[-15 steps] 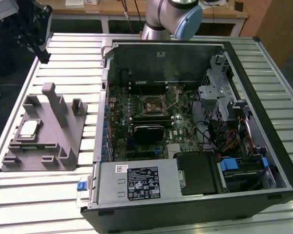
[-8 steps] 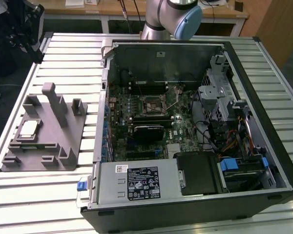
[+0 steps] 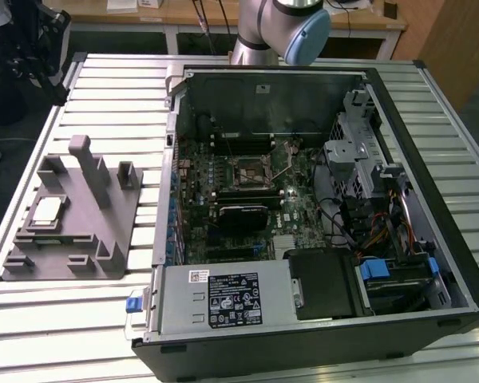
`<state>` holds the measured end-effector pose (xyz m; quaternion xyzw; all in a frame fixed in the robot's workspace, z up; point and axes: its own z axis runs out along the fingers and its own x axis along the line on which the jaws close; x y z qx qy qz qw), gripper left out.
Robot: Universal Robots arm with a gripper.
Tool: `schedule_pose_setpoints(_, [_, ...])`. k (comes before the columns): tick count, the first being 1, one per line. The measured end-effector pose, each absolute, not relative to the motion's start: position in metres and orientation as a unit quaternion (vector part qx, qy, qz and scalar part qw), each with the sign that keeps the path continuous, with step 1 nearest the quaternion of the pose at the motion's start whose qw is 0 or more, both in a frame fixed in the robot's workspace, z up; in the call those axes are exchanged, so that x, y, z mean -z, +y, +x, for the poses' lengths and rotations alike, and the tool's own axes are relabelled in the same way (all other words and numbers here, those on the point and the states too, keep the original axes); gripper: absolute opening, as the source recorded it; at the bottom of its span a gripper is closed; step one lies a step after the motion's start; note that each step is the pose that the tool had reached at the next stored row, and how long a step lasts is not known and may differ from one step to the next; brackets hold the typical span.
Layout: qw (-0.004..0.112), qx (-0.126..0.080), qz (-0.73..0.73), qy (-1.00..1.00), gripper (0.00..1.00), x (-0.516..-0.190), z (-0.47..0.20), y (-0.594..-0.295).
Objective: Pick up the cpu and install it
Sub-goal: 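Reach for the cpu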
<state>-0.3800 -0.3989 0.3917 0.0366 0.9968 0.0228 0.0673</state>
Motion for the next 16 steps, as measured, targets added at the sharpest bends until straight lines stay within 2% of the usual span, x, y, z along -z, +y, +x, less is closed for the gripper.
schedule_pose_setpoints(3, [0.047,-0.022,0.037,0.998,0.11,-0.390,-0.380,-0.399])
schedule_pose_setpoints(6, [0.032,-0.022,0.037,0.999,0.11,-0.387,-0.380,-0.400])
schedule_pose_setpoints(16, [0.018,-0.021,0.037,0.999,0.11,-0.370,-0.380,-0.412])
